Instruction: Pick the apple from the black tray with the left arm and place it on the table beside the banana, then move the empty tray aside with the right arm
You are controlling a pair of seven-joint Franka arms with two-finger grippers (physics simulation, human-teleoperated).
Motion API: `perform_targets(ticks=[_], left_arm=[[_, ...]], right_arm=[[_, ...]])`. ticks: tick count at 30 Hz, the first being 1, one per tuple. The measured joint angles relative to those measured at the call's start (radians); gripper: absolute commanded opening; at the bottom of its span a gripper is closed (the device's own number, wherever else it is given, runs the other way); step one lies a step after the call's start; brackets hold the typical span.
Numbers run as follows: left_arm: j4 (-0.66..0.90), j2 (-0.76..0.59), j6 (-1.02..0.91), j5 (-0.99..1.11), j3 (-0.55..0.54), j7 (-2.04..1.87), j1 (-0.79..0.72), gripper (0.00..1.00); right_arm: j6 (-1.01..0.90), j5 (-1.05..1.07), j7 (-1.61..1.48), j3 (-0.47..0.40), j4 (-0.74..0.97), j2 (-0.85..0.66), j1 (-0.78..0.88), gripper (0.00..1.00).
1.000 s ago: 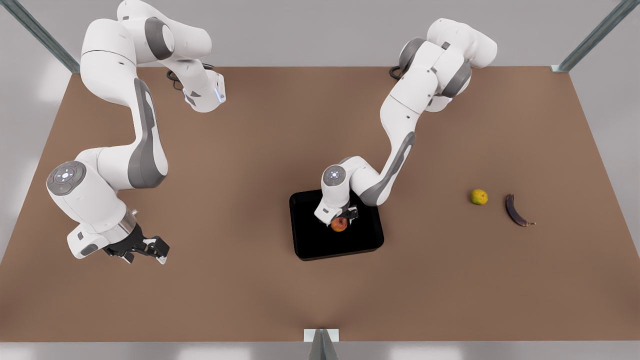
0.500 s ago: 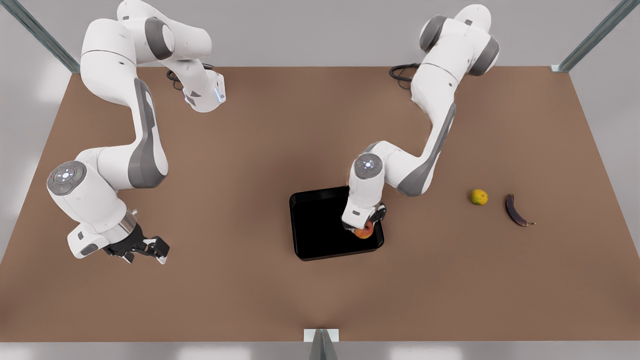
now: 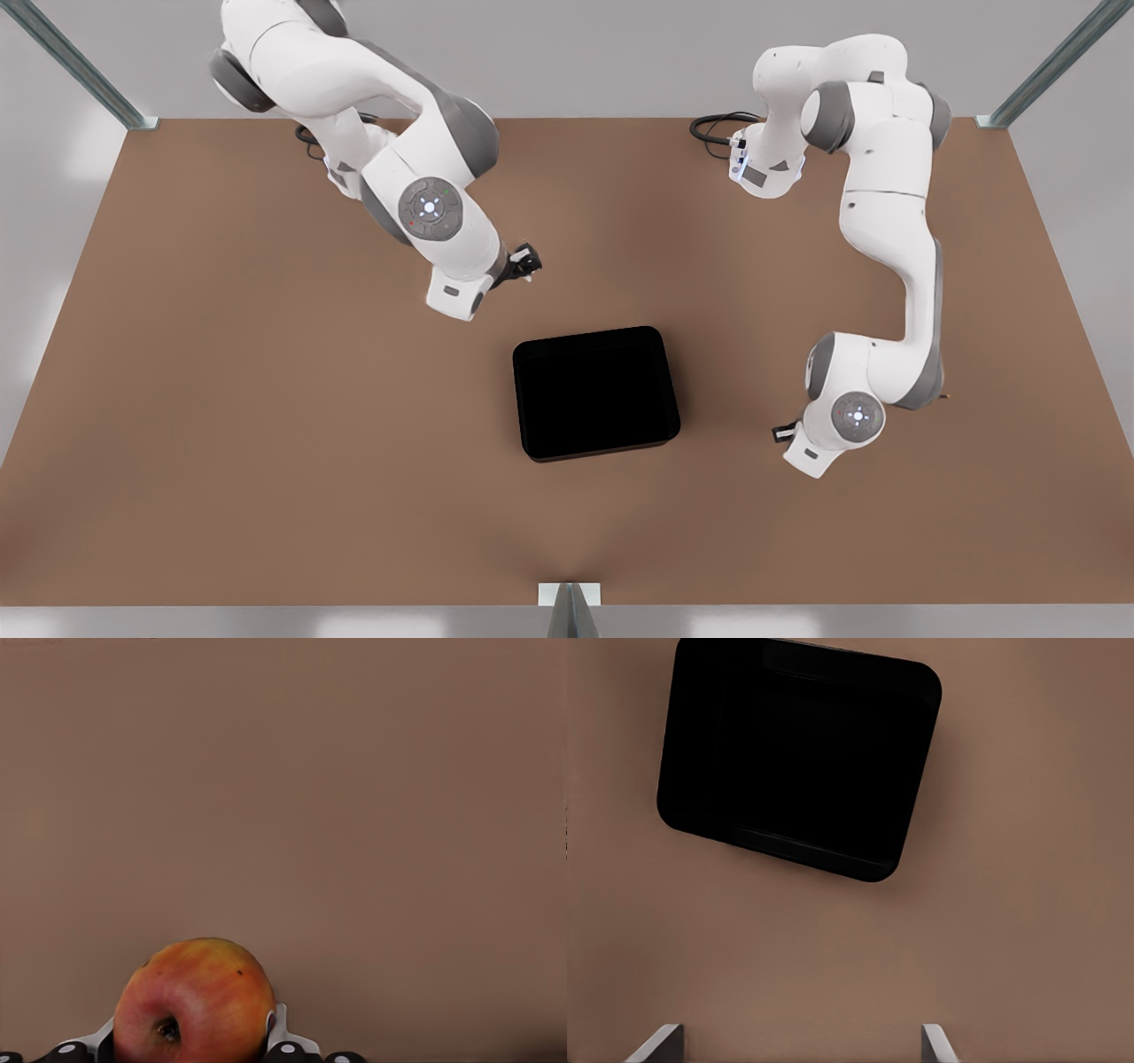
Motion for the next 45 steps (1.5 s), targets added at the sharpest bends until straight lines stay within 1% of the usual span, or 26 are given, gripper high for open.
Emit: perform_targets(ticks=[1,3,7,9,11,14,15,16,17,19,21,24,27,28,29,31,32,37,39,42,45], left_arm=[[0.0,0.002,0.005,-0.002,0.0,0.027,0.0,1.0],[-0.002,0.004,0.013,-0.005,0.0,0.076,0.0,1.0],[-0.002,0.002,0.021,-0.01,0.0,0.155,0.0,1.0],[0.008,-0.053,0.006,-0.027,-0.001,0.185,0.001,1.0],[0.02,-0.172,-0.032,-0.058,-0.001,0.21,0.002,1.0],[0.011,-0.419,-0.145,-0.093,0.001,0.238,0.004,1.0],[-0.048,-0.51,-0.176,-0.124,0.001,0.246,0.021,1.0],[-0.156,-0.608,-0.187,-0.155,0.004,0.254,0.051,1.0],[-0.206,-0.663,-0.21,-0.179,0.019,0.261,0.071,1.0],[-0.243,-0.721,-0.265,-0.219,0.064,0.274,0.099,1.0],[-0.259,-0.736,-0.31,-0.243,0.067,0.284,0.167,1.0],[-0.249,-0.728,-0.328,-0.241,0.023,0.294,0.303,1.0],[-0.246,-0.697,-0.329,-0.223,0.004,0.286,0.363,1.0],[-0.22,-0.663,-0.327,-0.22,0.0,0.278,0.343,1.0],[-0.192,-0.639,-0.325,-0.215,0.0,0.271,0.279,1.0],[-0.147,-0.589,-0.323,-0.188,0.004,0.271,0.085,1.0],[-0.133,-0.573,-0.321,-0.188,0.004,0.275,0.038,1.0],[-0.117,-0.517,-0.318,-0.19,0.005,0.296,0.043,1.0],[-0.139,-0.525,-0.304,-0.188,0.009,0.3,0.069,1.0],[-0.239,-0.582,-0.258,-0.189,0.009,0.298,0.075,1.0],[-0.255,-0.595,-0.227,-0.19,0.01,0.295,0.072,1.0]], right_arm=[[0.021,-0.017,0.031,-0.001,0.001,0.027,0.021,1.0],[0.068,-0.059,0.091,-0.005,0.002,0.076,0.049,1.0],[0.136,-0.131,0.195,-0.045,0.034,0.14,0.056,1.0],[0.171,-0.154,0.239,-0.071,0.039,0.172,0.056,1.0],[0.202,-0.167,0.279,-0.099,0.04,0.194,0.056,1.0],[0.246,-0.176,0.332,-0.12,0.04,0.222,0.056,1.0],[0.258,-0.178,0.348,-0.119,0.04,0.229,0.064,1.0],[0.273,-0.179,0.364,-0.117,0.039,0.239,0.081,1.0],[0.289,-0.181,0.379,-0.116,0.038,0.254,0.094,1.0],[0.325,-0.185,0.408,-0.114,0.038,0.29,0.11,1.0],[0.354,-0.212,0.433,-0.115,0.037,0.316,0.111,1.0],[0.382,-0.237,0.458,-0.12,0.033,0.324,0.102,1.0],[0.4,-0.25,0.471,-0.123,0.03,0.33,0.097,1.0],[0.404,-0.261,0.475,-0.123,0.029,0.338,0.097,1.0],[0.408,-0.27,0.478,-0.123,0.029,0.349,0.097,1.0],[0.42,-0.283,0.484,-0.123,0.029,0.369,0.098,1.0],[0.427,-0.288,0.486,-0.123,0.029,0.381,0.097,1.0],[0.452,-0.331,0.49,-0.123,0.023,0.401,0.093,1.0],[0.458,-0.341,0.488,-0.123,0.022,0.407,0.092,1.0],[0.481,-0.349,0.484,-0.122,0.004,0.428,0.092,1.0],[0.509,-0.352,0.481,-0.122,-0.013,0.447,0.094,1.0]])
